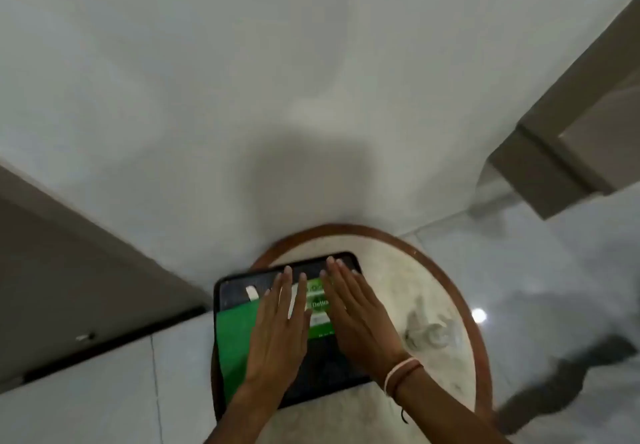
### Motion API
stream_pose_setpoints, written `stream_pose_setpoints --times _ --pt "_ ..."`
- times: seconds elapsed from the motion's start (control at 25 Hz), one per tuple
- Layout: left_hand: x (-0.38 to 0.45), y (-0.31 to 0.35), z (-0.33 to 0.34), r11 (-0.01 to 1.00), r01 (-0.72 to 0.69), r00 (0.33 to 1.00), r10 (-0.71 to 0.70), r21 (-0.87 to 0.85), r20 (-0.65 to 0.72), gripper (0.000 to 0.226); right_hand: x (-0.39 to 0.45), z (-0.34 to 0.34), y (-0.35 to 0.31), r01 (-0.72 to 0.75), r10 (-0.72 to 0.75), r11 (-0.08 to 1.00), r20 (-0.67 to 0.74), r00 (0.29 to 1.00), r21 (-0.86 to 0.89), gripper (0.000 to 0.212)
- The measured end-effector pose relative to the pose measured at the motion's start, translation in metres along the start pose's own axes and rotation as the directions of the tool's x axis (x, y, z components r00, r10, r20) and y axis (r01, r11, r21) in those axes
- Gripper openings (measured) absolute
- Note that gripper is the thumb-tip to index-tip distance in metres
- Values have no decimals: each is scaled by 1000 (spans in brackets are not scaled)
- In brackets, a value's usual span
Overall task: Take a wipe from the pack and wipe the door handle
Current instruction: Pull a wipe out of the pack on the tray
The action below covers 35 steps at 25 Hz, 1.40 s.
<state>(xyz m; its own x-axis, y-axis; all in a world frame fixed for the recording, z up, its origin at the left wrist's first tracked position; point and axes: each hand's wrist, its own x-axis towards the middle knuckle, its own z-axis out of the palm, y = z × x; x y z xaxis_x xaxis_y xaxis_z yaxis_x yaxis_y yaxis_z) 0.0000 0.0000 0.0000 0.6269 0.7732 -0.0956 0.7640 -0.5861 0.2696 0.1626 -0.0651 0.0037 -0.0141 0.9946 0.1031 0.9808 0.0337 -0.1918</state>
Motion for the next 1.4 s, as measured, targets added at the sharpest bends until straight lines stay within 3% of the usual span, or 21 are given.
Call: stream_pose_setpoints --times 0.08,0.16,0.32,0.48,0.56,0.76,0.96,1.08,1.2,1.4 --pt "0 -13 50 1000 16 991 -18 17 132 63 -10 55 5 25 -29 999 182 983 25 73" --pt "-3 -29 105 999 -4 985 -2 33 172 63 -25 107 14 -23 9 999 297 955 46 70" --pt "-4 -50 157 993 -71 995 63 96 82 66 -42 160 17 -67 63 998 177 982 13 59" --pt "1 -51 165 991 -60 997 55 122 45 68 -25 164 25 -83 84 996 -16 996 43 39" --pt "-1 -51 167 988 -64 998 62 139 18 68 -10 156 36 -62 68 992 -48 997 107 34" --pt "2 -54 166 990 -76 997 79 117 -18 67 24 130 58 41 -30 985 -70 997 166 16" --pt "2 -52 162 994 -76 993 83 82 -80 58 83 119 74 -215 179 888 125 976 405 22" --pt "15 -43 159 1000 3 980 -2 5 -198 39 93 117 80 -224 168 870 164 972 439 24" --pt "40 -33 155 998 64 988 -65 -11 -141 41 88 119 81 -213 153 856 162 975 471 22" --pt "58 -29 154 999 -12 984 6 -35 -181 12 82 125 81 -164 116 863 129 985 478 21"
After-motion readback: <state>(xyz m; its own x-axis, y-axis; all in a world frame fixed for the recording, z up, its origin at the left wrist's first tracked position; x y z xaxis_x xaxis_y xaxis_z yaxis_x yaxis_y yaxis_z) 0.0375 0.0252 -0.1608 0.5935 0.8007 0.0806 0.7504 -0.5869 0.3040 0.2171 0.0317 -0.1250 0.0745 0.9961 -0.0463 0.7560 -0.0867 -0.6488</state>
